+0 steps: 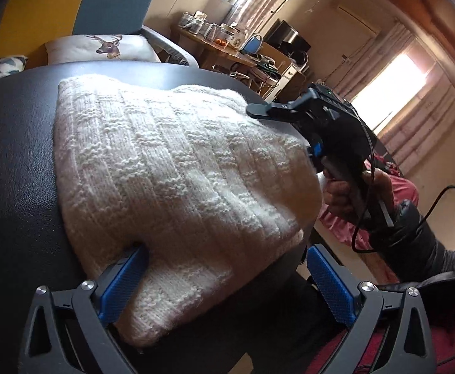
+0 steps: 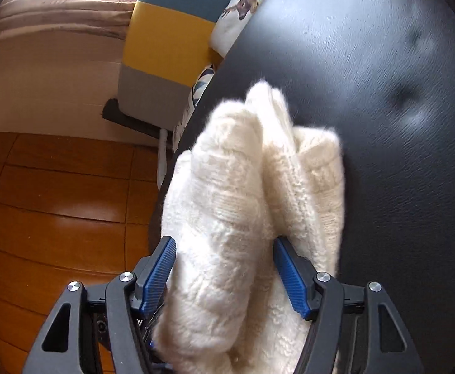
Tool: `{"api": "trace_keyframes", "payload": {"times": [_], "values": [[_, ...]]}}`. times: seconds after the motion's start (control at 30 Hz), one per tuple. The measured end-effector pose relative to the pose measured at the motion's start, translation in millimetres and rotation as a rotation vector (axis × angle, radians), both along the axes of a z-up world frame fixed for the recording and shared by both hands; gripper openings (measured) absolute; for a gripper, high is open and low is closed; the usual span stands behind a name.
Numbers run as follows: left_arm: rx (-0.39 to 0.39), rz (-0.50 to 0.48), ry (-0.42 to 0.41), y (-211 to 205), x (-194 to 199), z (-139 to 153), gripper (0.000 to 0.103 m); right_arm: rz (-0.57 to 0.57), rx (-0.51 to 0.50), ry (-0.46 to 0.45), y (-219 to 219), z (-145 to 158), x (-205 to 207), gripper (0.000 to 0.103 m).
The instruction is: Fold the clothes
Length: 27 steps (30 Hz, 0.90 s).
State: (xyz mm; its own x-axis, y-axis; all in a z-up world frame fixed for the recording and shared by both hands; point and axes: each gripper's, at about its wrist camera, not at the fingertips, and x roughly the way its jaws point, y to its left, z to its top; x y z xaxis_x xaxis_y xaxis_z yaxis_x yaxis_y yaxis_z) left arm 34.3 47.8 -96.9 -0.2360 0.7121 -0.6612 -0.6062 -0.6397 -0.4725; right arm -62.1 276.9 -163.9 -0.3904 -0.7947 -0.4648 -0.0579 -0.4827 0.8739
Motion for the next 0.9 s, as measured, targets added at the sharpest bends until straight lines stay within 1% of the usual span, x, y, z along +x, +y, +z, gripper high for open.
{"api": "trace_keyframes", "payload": {"times": [0.03, 0.07, 0.1, 0.13, 0.17, 0.27, 0.3, 0.37, 0.4, 0.43, 0.47, 0.5, 0.6, 0.67, 0.7, 0.73, 0.77, 0.83, 0.87, 0.9], "values": [[-0.023, -0.01, 0.023, 2.4, 2.9, -1.0, 0.103, 0.027, 0.064, 0.029, -6.9, 1.7, 0.7, 0.06], [-0.053, -0.023, 0.05, 5.4, 6.6, -2.2, 0.103, 0.046, 0.121, 0.046, -12.2, 4.0, 1.5, 0.041], [-0.085, -0.038, 0.077, 9.1, 10.2, -3.6, 0.103, 0.049, 0.152, 0.049, -14.1, 8.0, 2.2, 0.027], [-0.117, -0.05, 0.099, 12.6, 13.5, -5.5, 0.103, 0.047, 0.175, 0.064, -14.4, 15.7, 2.5, 0.021], [-0.147, -0.057, 0.116, 16.0, 16.3, -7.8, 0.103, 0.043, 0.224, 0.104, -15.4, 29.5, 3.3, 0.016], [-0.195, -0.066, 0.151, 21.1, 23.6, -10.4, 0.103, 0.033, 0.367, 0.281, -18.9, 80.9, 7.6, 0.014], [-0.203, -0.071, 0.158, 21.8, 25.1, -10.9, 0.103, 0.041, 0.447, 0.298, -17.6, 87.6, 6.2, 0.014], [-0.206, -0.068, 0.16, 21.6, 25.4, -12.7, 0.102, 0.079, 0.568, 0.258, -19.3, 76.6, -2.7, 0.014], [-0.201, -0.066, 0.153, 21.2, 24.1, -13.2, 0.102, 0.095, 0.592, 0.217, -19.0, 63.5, -11.2, 0.014], [-0.194, -0.064, 0.145, 20.3, 22.7, -13.5, 0.102, 0.105, 0.603, 0.183, -14.8, 48.0, -11.0, 0.014], [-0.18, -0.061, 0.135, 18.4, 20.7, -13.0, 0.102, 0.1, 0.585, 0.157, -8.9, 34.1, -9.1, 0.014], [-0.161, -0.056, 0.121, 15.9, 19.1, -12.1, 0.102, 0.078, 0.539, 0.148, -2.3, 26.1, -6.0, 0.014], [-0.101, -0.036, 0.071, 8.1, 15.3, -7.4, 0.103, 0.034, 0.464, 0.144, 8.1, 18.5, -2.5, 0.015], [-0.056, -0.021, 0.031, 3.3, 11.0, -2.9, 0.103, 0.037, 0.46, 0.156, 10.0, 17.3, -1.4, 0.016], [-0.021, -0.01, 0.008, -0.7, 7.8, 0.5, 0.103, 0.039, 0.453, 0.157, 11.7, 17.9, -1.2, 0.02], [0.031, 0.006, -0.02, -7.0, 3.0, 5.5, 0.103, 0.042, 0.446, 0.163, 13.1, 21.6, 0.5, 0.021], [0.083, 0.028, -0.05, -14.3, -2.5, 9.5, 0.103, 0.046, 0.448, 0.176, 13.3, 28.5, 4.1, 0.024], [0.183, 0.089, -0.114, -31.5, -14.5, 13.5, 0.103, 0.056, 0.445, 0.202, 14.6, 42.2, 12.1, 0.025], [0.233, 0.116, -0.15, -40.0, -19.4, 13.9, 0.103, 0.066, 0.423, 0.211, 17.3, 48.0, 17.7, 0.027], [0.277, 0.145, -0.179, -48.4, -24.1, 14.1, 0.103, 0.081, 0.376, 0.204, 20.7, 50.9, 23.7, 0.032]]}}
